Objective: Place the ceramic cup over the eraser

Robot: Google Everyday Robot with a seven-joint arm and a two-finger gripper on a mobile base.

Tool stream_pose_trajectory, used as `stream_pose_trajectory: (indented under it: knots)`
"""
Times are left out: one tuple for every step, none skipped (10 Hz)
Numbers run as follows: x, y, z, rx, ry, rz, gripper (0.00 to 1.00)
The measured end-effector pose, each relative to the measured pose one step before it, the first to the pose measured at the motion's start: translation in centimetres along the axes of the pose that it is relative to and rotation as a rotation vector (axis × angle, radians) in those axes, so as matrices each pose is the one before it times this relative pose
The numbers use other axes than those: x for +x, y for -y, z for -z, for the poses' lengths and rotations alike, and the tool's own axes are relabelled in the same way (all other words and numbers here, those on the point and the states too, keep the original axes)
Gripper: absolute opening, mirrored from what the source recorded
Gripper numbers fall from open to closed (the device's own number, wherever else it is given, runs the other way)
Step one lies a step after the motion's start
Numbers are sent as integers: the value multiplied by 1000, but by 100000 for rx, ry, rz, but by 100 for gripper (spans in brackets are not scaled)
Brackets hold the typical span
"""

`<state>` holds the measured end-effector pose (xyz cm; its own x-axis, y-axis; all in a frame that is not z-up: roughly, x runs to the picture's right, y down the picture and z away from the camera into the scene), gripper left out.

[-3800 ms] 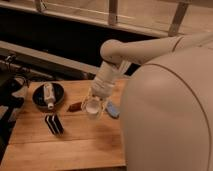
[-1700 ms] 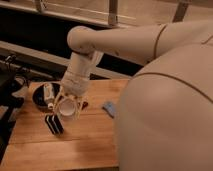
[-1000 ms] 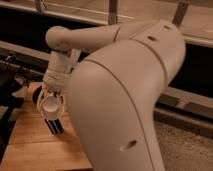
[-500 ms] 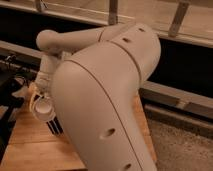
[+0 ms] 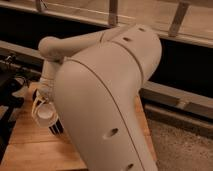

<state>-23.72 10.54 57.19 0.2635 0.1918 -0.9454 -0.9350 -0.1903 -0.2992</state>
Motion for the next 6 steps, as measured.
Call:
stream_pose_trajectory:
  knots:
    - [-3,387,450,-2374,-246,3507,1]
    - [-260,167,354,-1547,151,2019,1]
    - [-501,-422,259,-1744,-99,2806,1]
    - [-798,-799,137,-1823,-432,1973,1]
    - [-582,49,214,-1628,-381,329,1]
    - [-340,399,107,-924,-331,-299,1]
